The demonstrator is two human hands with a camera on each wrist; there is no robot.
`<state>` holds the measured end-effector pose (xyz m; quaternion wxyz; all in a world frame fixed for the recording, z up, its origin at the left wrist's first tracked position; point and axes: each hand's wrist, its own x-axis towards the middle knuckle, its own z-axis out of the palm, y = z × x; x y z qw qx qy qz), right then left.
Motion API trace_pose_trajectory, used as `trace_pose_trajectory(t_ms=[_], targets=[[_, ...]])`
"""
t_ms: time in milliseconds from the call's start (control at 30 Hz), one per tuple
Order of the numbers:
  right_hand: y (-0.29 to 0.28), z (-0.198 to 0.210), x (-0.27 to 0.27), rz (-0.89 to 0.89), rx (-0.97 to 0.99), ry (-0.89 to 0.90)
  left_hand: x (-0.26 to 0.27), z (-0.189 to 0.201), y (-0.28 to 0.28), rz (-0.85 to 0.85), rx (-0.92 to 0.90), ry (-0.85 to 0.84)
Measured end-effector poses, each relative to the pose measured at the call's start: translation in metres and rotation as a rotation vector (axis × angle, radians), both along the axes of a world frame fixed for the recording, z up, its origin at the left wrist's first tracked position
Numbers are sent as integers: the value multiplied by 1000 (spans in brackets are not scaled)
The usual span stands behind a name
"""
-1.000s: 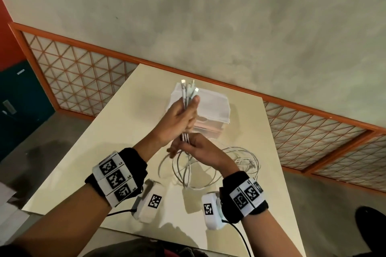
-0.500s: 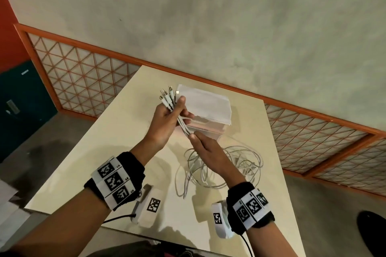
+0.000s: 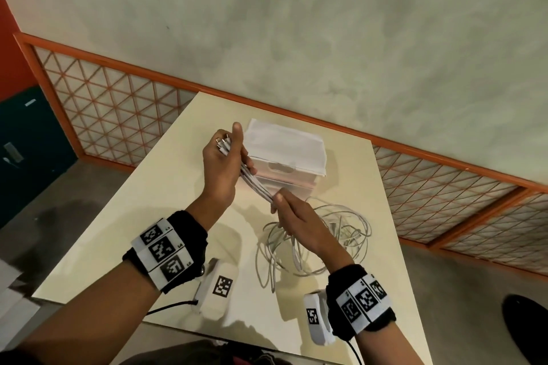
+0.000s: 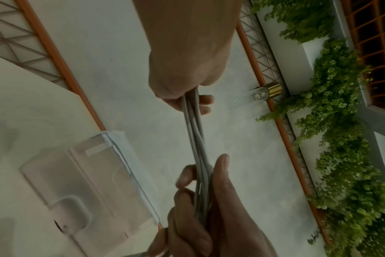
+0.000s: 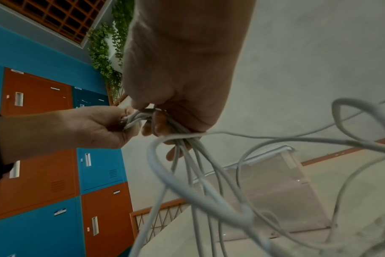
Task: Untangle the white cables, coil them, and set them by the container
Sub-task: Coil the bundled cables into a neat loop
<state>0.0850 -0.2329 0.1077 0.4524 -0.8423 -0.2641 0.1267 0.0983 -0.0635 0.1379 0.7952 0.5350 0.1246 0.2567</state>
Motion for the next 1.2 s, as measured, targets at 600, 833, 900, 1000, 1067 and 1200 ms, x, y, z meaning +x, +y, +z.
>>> trace_pose_trajectory(t_ms=[600,833,900,1000,1067,1200], targets=[[5,0,7,50,-43,-68,10,-21,8,177,188,115],[-6,11,16,-8,15,-120,17,-54,26,-94,809,310],[-8,15,21,-8,-13,-122,10,-46,18,-185,981,188],[-6,17,25,25,-70,-110,-5,-23,-6,-686,790,221],[-6,18,27,13,-63,-115,-11,-18,-14,-886,765,333],[-18,22,34,-56,13,-73,-16,-18,-9,-900,563,345]])
